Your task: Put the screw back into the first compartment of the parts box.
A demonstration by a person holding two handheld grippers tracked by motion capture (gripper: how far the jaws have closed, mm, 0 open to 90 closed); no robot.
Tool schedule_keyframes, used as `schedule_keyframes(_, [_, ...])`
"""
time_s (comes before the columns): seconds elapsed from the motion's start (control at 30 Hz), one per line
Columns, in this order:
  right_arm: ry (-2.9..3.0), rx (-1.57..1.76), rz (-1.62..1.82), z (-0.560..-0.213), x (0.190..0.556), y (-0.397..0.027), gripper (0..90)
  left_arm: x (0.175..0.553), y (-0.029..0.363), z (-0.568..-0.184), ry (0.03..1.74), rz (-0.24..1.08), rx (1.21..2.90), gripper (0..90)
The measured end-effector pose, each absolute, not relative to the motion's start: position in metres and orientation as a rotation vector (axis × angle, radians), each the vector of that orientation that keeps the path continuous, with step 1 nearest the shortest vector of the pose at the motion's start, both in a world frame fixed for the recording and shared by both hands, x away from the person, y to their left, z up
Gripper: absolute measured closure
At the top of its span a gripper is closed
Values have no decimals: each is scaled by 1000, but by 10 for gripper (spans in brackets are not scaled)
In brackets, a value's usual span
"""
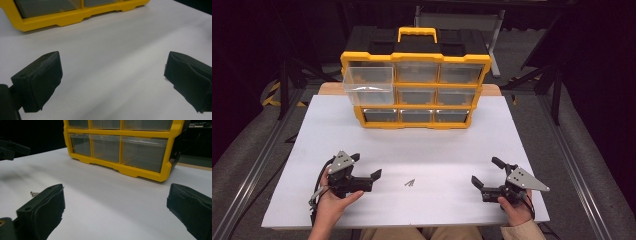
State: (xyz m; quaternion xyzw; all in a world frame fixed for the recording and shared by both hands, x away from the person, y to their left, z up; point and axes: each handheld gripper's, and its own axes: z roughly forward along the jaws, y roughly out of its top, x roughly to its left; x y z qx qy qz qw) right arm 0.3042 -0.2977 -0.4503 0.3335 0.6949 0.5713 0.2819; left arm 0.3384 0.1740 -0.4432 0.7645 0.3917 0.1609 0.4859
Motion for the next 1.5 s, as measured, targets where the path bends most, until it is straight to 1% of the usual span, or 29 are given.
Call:
schedule_keyframes(0.03, [1865,886,1527,-450,305,-298,20,340,165,-442,943,391,1881,33])
schedule_keyframes(0.27, [1872,874,1527,-450,305,-295,20,345,141,-441,941,352,1973,51])
schedule_keyframes(0.3, [1872,873,1527,-450,305,-295,20,345,141,-441,941,352,1973,69])
schedule_keyframes(0.33, [1868,875,1527,-450,305,-295,20,346,136,-442,932,319,1980,94])
schedule_keyframes(0.4, [1861,882,1533,-449,305,-296,20,347,132,-442,926,297,2002,132])
schedule_keyframes(0.47, [1860,880,1532,-449,305,-296,20,347,130,-442,919,296,2019,200])
schedule_keyframes(0.5, [1861,884,1531,-449,305,-296,20,348,127,-443,920,266,2023,200])
schedule_keyframes(0.53, [1859,887,1529,-450,305,-296,20,349,125,-443,914,241,2036,289])
schedule_keyframes(0.57, [1859,887,1529,-450,305,-296,20,349,125,-443,914,241,2036,326])
schedule_keyframes(0.6, [1856,889,1532,-450,305,-296,20,349,123,-443,907,237,2035,326])
schedule_keyframes(0.63, [1855,889,1531,-450,305,-296,20,349,118,-443,897,234,2078,394])
schedule_keyframes(0.67, [1855,889,1531,-450,305,-296,20,349,118,-443,897,234,2078,428])
schedule_keyframes(0.7, [1855,888,1531,-450,305,-296,20,349,114,-444,896,218,2086,428])
schedule_keyframes(0.73, [1855,889,1530,-450,306,-296,20,349,113,-444,899,204,2098,480])
schedule_keyframes(0.77, [1854,889,1529,-450,306,-296,20,350,109,-445,894,181,2105,499])
schedule_keyframes(0.8, [1855,888,1530,-450,306,-296,20,350,106,-447,888,129,2111,516])
schedule_keyframes(0.83, [1855,888,1530,-450,306,-296,20,350,106,-447,888,129,2111,562])
schedule_keyframes(0.87, [1854,887,1530,-449,306,-296,20,350,104,-448,885,139,2132,562])
schedule_keyframes(0.9, [1854,885,1526,-449,305,-297,20,350,102,-448,878,143,2150,600])
schedule_keyframes(1.07, [1848,890,1520,-449,305,-298,20,350,93,-450,850,92,2178,702])
schedule_keyframes(1.17, [1846,893,1521,-449,306,-298,20,350,87,-451,833,70,2208,727])
schedule_keyframes(1.5, [1851,877,1519,-448,305,-296,20,353,80,-454,824,94,2286,851])
